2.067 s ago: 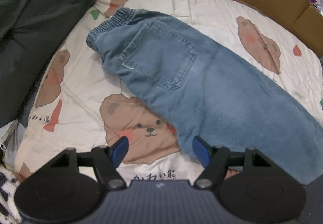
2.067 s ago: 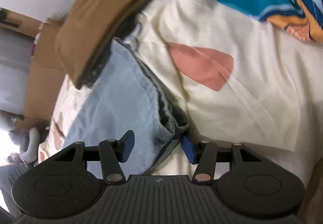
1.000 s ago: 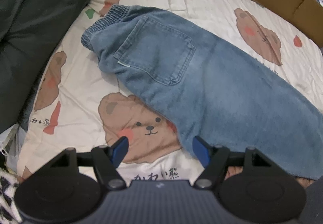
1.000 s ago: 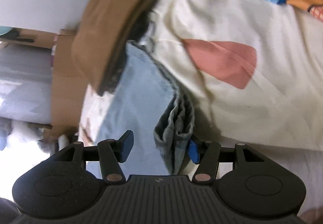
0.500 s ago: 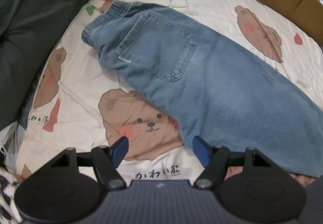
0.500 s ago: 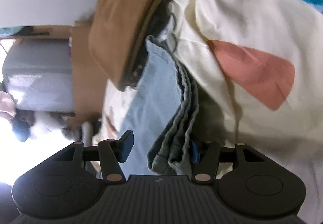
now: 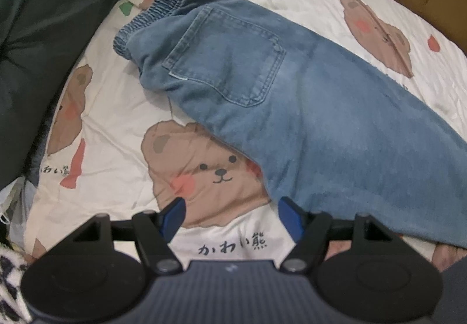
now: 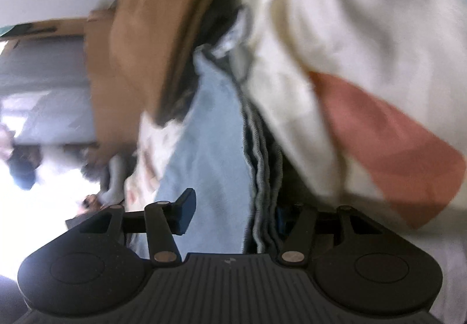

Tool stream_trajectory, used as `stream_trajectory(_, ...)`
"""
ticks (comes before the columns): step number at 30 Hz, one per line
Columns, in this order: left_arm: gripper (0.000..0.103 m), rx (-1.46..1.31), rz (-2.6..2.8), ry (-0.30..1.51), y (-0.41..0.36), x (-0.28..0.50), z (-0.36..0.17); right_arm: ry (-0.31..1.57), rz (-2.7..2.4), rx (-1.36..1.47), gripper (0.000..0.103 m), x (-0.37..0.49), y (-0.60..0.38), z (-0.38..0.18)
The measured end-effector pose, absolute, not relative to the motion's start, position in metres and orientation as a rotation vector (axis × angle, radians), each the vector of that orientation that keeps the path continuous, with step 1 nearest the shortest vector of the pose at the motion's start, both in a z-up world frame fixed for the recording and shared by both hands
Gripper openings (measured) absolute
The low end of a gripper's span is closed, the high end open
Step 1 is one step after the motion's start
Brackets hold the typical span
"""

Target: Fold clothes

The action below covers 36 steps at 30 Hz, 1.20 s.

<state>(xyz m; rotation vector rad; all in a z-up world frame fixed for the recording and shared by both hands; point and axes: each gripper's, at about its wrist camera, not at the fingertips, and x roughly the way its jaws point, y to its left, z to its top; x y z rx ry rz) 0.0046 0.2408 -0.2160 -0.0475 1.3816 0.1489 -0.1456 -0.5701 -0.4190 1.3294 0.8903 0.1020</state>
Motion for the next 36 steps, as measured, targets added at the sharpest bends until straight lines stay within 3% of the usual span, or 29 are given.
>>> stream_trajectory(9, 0.073, -0.075, 0.130, 1.398, 0.236, 0.000, -0.231, 0.984, 0.117, 1.221, 0.053, -0.115, -0.570, -0.410)
stream_trajectory(11, 0.073, -0.081, 0.126, 1.400, 0.237, -0.003, -0.232, 1.001, 0.113, 1.211, 0.041, -0.111, -0.569, -0.410)
stream_trajectory(13, 0.073, -0.086, 0.131, 1.401, 0.241, -0.006, -0.233, 1.021, 0.120, 1.195, 0.023, -0.107, -0.568, -0.409)
stream_trajectory(16, 0.073, -0.091, 0.147, 1.402, 0.245, -0.009, -0.234, 1.055, 0.156, 1.150, 0.013, -0.102, -0.564, -0.400)
stream_trajectory(26, 0.073, -0.111, 0.146, 1.407, 0.244, -0.013, -0.248, 1.188, 0.184, 0.952, 0.010, -0.074, -0.534, -0.349)
stream_trajectory(36, 0.073, -0.138, 0.078, 1.361, 0.224, 0.004, -0.263, 1.121, 0.226, 0.861, 0.009, -0.055, -0.524, -0.260)
